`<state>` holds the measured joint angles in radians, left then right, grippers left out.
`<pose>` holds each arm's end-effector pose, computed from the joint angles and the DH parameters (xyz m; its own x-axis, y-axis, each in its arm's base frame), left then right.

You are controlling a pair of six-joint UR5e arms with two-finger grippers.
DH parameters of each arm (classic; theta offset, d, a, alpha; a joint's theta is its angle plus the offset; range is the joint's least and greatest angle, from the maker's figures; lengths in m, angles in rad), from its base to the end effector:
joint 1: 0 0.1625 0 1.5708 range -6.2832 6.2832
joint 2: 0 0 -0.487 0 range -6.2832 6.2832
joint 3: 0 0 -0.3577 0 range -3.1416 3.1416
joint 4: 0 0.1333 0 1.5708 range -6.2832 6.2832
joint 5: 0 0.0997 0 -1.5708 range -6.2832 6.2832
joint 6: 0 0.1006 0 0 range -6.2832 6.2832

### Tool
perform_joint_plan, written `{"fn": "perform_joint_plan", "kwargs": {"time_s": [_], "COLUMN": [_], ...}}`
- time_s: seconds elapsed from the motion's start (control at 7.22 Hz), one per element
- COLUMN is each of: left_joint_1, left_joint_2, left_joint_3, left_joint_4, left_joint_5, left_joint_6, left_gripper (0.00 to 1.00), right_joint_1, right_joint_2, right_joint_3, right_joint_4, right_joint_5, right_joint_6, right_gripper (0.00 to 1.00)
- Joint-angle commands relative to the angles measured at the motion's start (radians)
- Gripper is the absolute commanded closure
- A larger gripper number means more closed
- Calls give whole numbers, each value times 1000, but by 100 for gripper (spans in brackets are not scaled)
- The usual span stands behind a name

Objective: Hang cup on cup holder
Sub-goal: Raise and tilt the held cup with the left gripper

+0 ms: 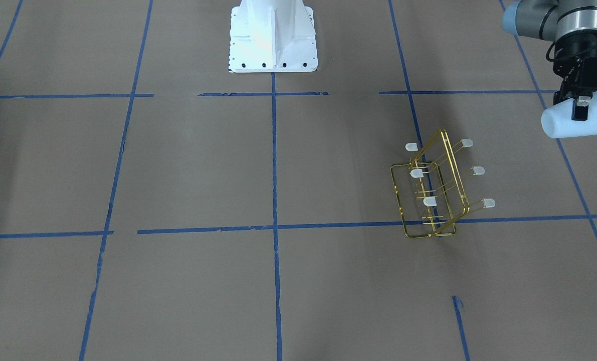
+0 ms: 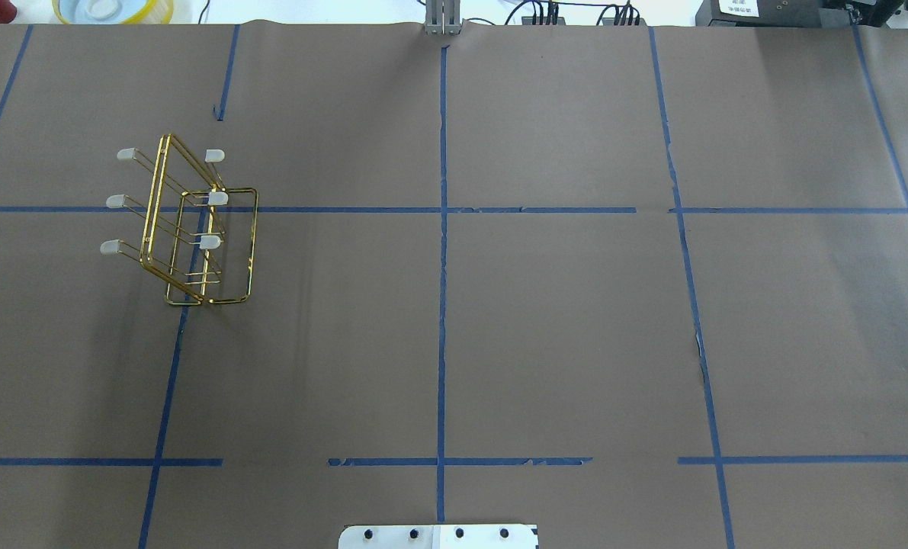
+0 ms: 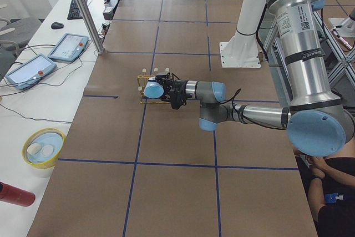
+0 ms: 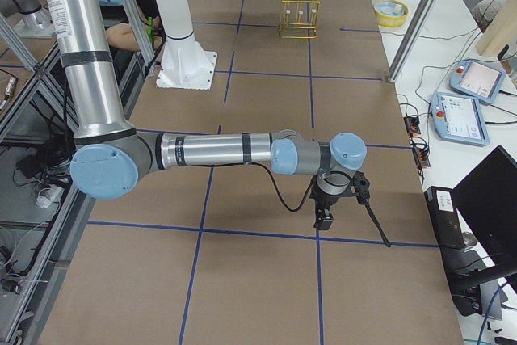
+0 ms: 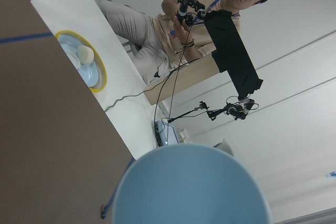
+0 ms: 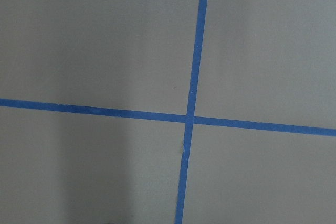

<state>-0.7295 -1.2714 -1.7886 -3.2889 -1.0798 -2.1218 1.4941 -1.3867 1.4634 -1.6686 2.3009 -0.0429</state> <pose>0.0994 -0.3313 0.5517 -0.5331 -0.1427 -0.8340 0.7740 0.3159 -0.5488 0.0243 -0.5474 0.6909 0.7400 -0.0858 0.6671 0.1084 0.9941 0.0075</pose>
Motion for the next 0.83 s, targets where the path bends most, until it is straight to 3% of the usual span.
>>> {"fn": "perform_joint_plan", "kwargs": {"time_s": [0.0,0.69], "left_joint_1": [5,39], "left_joint_2": [-5,-66], "left_joint_3": [-3,14], "left_joint_4": [-86,-95], "left_joint_5": [0,24], "left_joint_6": [-368,-1019], "left_gripper": [100,100], "right_joint_1": [0,0], "right_joint_2": [0,0], "right_joint_3": [0,0], "right_joint_4": [1,1], "right_joint_5": [0,0], "right_joint_6": [0,0], "right_gripper": [0,0]}}
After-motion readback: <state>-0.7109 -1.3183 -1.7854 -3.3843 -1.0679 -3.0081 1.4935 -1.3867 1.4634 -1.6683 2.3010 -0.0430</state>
